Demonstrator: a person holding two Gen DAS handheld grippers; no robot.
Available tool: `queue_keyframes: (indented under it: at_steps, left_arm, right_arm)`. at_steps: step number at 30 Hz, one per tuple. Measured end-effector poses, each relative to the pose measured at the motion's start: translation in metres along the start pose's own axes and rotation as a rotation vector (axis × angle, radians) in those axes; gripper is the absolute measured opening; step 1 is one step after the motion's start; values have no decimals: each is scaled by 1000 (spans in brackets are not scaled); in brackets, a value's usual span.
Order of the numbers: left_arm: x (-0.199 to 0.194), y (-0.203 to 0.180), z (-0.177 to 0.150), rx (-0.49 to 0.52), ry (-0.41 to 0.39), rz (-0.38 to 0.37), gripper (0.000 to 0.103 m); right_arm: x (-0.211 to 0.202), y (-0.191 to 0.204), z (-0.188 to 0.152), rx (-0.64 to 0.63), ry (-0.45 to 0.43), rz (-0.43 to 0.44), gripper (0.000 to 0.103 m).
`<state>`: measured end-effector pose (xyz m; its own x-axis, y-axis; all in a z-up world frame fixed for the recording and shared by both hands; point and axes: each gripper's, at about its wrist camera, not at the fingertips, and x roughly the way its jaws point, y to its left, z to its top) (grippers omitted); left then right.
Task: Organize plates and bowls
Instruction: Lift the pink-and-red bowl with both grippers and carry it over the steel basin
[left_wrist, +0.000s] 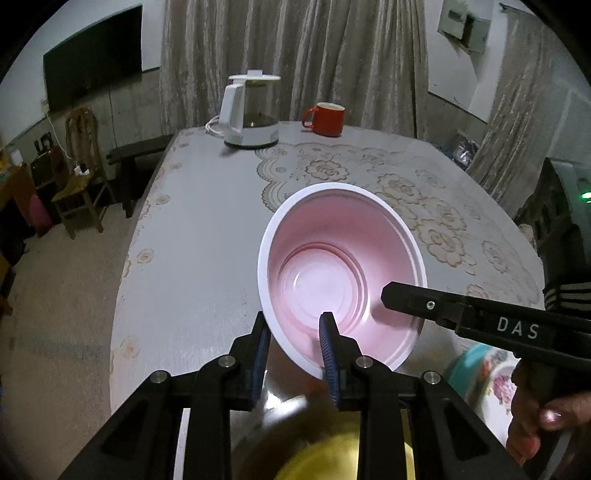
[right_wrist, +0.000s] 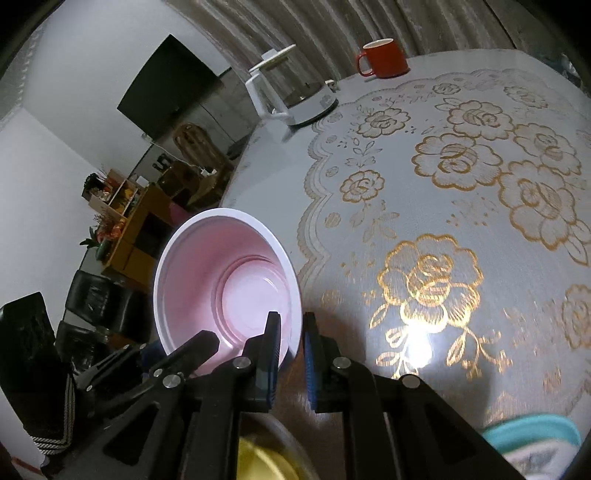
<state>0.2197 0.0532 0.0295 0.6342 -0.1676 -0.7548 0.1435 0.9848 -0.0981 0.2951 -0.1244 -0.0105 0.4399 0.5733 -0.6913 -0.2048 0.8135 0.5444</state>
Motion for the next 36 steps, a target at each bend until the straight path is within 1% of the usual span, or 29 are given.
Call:
queue_keyframes:
  at_steps: [6,12,16,17,24,31,36]
  left_arm:
    - [-33,-9,-21,3,-65,7,27]
    - [-58,-14,-41,5,-109,21,27]
    - [-67,-17,-55,4,-114,17,27]
    - [-68,-17,-58,5,-111,18,27]
    - [-78,-18,-77,4,-108,14,27]
    - [-80,-14,-96,-10,-79,-9,27]
    - [-79,-12,-107,-13,-67,-5,27]
  right_arm:
    - [-23,8,-23,0,-29,30,12]
    - [-42,16,-48,-2,-56,54,12]
    - [-53,22,-64,-15,-68,55,12]
    - [-54,22,-67,-17,-69,52,13]
    - [-63,27,-92,-31,-66,52,13]
    - [-63,28,-113,-33,-38,53,13]
    - [-61,28,-123,-33,-22,54,13]
